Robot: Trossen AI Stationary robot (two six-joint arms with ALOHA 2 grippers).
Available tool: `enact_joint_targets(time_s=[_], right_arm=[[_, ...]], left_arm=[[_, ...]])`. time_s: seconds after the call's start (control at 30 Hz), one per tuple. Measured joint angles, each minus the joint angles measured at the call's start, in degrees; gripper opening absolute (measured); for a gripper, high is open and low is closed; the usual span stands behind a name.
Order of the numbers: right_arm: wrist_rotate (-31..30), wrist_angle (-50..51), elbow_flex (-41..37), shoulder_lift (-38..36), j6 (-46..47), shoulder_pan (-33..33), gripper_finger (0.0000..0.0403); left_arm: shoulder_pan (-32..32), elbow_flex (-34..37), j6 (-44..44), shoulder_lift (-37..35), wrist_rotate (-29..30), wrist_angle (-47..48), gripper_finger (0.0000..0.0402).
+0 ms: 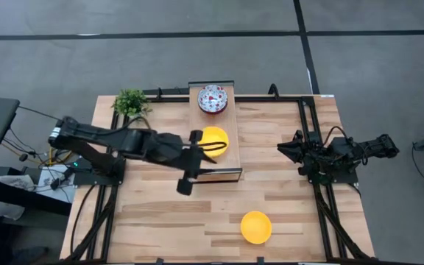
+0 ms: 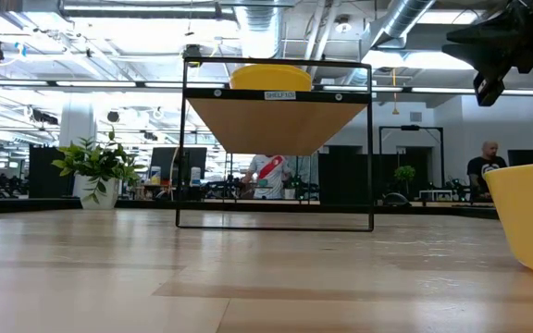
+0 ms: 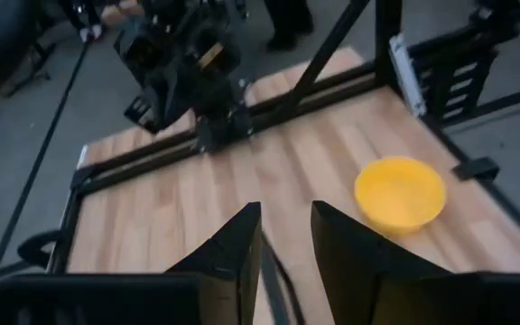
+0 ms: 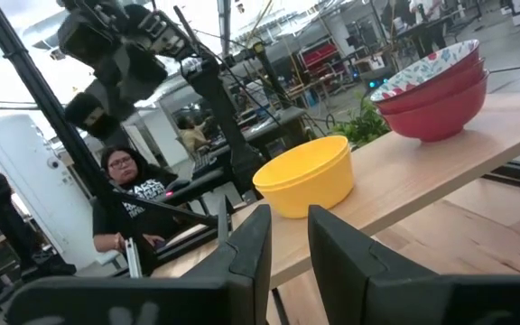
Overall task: Pick & Place Mini bowls
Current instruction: Stack the yellow bowl on the other yellow bowls on the shelf
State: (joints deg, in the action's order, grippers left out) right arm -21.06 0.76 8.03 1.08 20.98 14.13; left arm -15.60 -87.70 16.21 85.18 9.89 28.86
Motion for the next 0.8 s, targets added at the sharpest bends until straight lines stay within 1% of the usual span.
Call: enact_joint_targets(time_s=[0.2, 0.23, 0.37, 0.43, 0.5, 0.63, 0.7, 0.8], right_arm=[[0.1, -0.8, 0.0, 0.0, 0.1, 0.0, 0.0065], [0.1, -1.7, 0.0, 0.0, 0.9, 0.0, 0.0065], [0.1, -5.0, 0.0, 0.0, 8.9, 0.0, 0.0065], [0.2, -7.0, 0.0, 0.0, 9.2, 0.1, 0.0065], [1.7, -10.6, 0.0, 0.0, 8.0, 0.2, 0.0065], [7.6, -21.1, 0.0, 1.8, 2.5, 1.1, 0.0065], [9.2, -25.7, 0.5, 4.3, -0.3, 2.5, 0.0065], [9.1, -25.9, 4.0, 10.4, -1.4, 5.2, 0.0065]], left_arm=[[-1.6, 3.0, -5.3, -4.6, 0.7, 0.6, 0.0099], [-1.7, 3.8, -6.8, -6.1, 0.7, 0.5, 0.0099], [-1.6, 7.9, -14.6, -12.9, 1.0, 0.3, 0.0099], [-1.6, 10.6, -17.7, -17.0, 1.0, 0.7, 0.0099], [-1.7, 14.1, -20.4, -21.6, 1.0, 0.6, 0.0099], [-1.7, 22.8, -27.1, -31.5, 1.0, 0.2, 0.0099], [-1.7, 27.9, -30.7, -36.3, 1.7, -1.6, 0.0099], [-1.7, 35.8, -33.9, -42.6, 2.2, -6.6, 0.0099]])
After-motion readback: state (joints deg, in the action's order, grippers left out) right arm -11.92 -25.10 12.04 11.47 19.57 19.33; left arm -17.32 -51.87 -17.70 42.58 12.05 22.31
